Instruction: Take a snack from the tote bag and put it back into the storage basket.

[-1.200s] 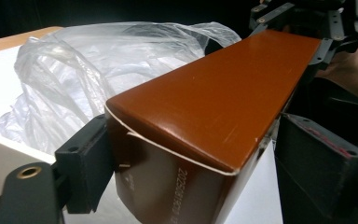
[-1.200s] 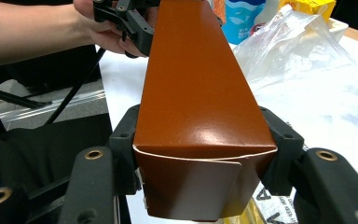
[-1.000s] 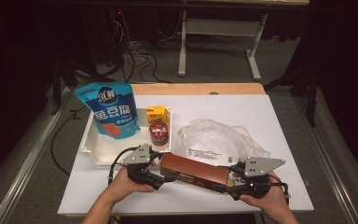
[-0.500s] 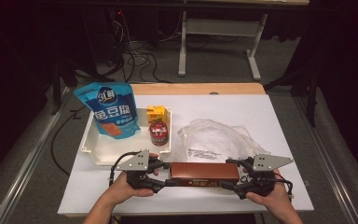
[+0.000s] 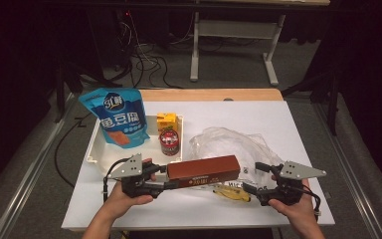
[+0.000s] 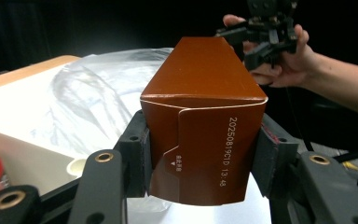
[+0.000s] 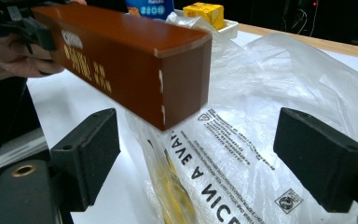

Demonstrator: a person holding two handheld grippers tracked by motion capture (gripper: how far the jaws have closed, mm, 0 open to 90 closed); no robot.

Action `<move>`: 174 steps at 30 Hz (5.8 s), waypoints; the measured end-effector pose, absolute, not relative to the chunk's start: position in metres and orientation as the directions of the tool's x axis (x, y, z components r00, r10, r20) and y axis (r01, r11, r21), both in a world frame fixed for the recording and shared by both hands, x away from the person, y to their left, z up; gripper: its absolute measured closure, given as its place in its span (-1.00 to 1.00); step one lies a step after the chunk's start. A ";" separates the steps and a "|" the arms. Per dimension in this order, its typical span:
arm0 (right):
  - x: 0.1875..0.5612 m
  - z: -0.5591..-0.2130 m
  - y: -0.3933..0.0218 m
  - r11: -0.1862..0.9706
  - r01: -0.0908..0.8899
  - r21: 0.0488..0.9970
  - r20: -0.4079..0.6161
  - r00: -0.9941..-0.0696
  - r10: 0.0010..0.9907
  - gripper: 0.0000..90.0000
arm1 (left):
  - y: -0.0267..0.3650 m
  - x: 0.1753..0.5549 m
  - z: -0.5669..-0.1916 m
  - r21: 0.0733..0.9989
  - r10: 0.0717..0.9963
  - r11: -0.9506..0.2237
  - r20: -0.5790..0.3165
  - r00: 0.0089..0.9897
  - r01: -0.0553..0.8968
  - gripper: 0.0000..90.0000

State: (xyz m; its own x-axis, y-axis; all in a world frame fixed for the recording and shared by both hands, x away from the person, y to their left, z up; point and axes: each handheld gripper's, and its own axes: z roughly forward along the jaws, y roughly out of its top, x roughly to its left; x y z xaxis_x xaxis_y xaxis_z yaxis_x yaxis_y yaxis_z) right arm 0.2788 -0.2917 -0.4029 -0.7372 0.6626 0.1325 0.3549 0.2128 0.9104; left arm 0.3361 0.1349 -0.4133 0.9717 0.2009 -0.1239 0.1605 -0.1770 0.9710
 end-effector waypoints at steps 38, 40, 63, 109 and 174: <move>0.278 -0.412 -0.291 0.217 0.382 0.898 0.135 -0.711 0.690 -0.62 | 0.241 0.334 -0.416 0.962 0.490 -0.118 -0.158 0.857 0.245 0.08; 0.278 -0.412 -0.291 0.219 0.381 0.898 0.133 -0.711 0.691 -0.62 | 0.246 0.333 -0.417 0.963 0.504 -0.113 -0.158 0.849 0.247 0.08; 0.279 -0.413 -0.294 0.212 0.385 0.898 0.134 -0.699 0.703 -0.62 | 0.274 0.335 -0.440 0.935 0.560 -0.145 -0.192 0.806 0.324 0.08; 0.277 -0.418 -0.292 0.227 0.395 0.890 0.131 -0.700 0.702 -0.62 | 0.257 0.284 -0.436 0.888 0.850 -0.103 -0.156 0.504 0.448 1.00; 0.267 -0.405 -0.322 0.146 0.387 0.911 0.106 -0.561 0.821 -0.80 | 0.217 0.317 -0.440 0.883 0.825 -0.074 -0.207 0.526 0.463 -0.81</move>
State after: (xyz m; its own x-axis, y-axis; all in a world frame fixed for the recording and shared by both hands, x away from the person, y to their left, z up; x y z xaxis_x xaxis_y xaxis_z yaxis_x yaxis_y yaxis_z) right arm 0.2669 -0.3222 -0.4051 -0.5605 0.8213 0.1064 0.3867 0.1460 0.9106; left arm 0.3173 0.2173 -0.4399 0.5264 0.8247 -0.2070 0.4629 -0.0737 0.8834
